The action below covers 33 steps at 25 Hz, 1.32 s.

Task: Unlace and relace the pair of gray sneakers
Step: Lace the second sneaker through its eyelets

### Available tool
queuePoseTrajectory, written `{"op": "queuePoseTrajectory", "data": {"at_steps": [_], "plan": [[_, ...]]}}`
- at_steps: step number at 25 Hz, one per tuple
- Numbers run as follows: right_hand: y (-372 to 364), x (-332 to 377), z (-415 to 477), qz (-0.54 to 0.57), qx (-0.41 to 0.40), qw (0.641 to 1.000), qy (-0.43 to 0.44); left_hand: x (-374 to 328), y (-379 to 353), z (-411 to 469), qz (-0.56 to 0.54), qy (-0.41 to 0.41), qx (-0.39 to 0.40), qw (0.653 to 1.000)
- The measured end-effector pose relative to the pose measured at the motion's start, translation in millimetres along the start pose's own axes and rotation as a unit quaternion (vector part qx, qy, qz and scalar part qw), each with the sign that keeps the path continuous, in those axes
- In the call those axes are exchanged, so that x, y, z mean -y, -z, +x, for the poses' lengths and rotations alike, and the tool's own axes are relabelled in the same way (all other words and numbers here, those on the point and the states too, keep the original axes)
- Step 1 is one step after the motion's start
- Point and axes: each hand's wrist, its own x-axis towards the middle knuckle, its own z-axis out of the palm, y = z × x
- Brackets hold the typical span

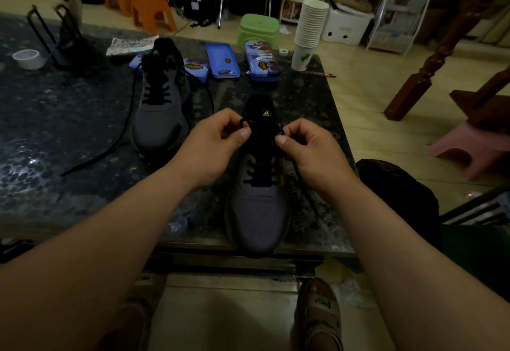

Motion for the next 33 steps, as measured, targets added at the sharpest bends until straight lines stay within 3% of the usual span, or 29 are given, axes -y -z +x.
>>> {"op": "queuePoseTrajectory", "data": {"at_steps": [10, 15, 20, 33], "plan": [[8, 7, -3, 0.027, 0.036, 0.999, -0.027, 1, -3, 1, -0.012, -0.009, -0.011, 1.0], [3, 10, -2, 0.002, 0.014, 1.0, -0.012, -3, 3, -2, -0.016, -0.009, -0.004, 1.0], [9, 17, -3, 0.079, 0.019, 0.995, -0.055, -7, 3, -2, -0.009, -0.014, -0.003, 1.0], [3, 15, -6, 0.098, -0.024, 0.992, -0.07, -9, -3, -3, -0.003, -0.017, -0.031, 0.999]]}}
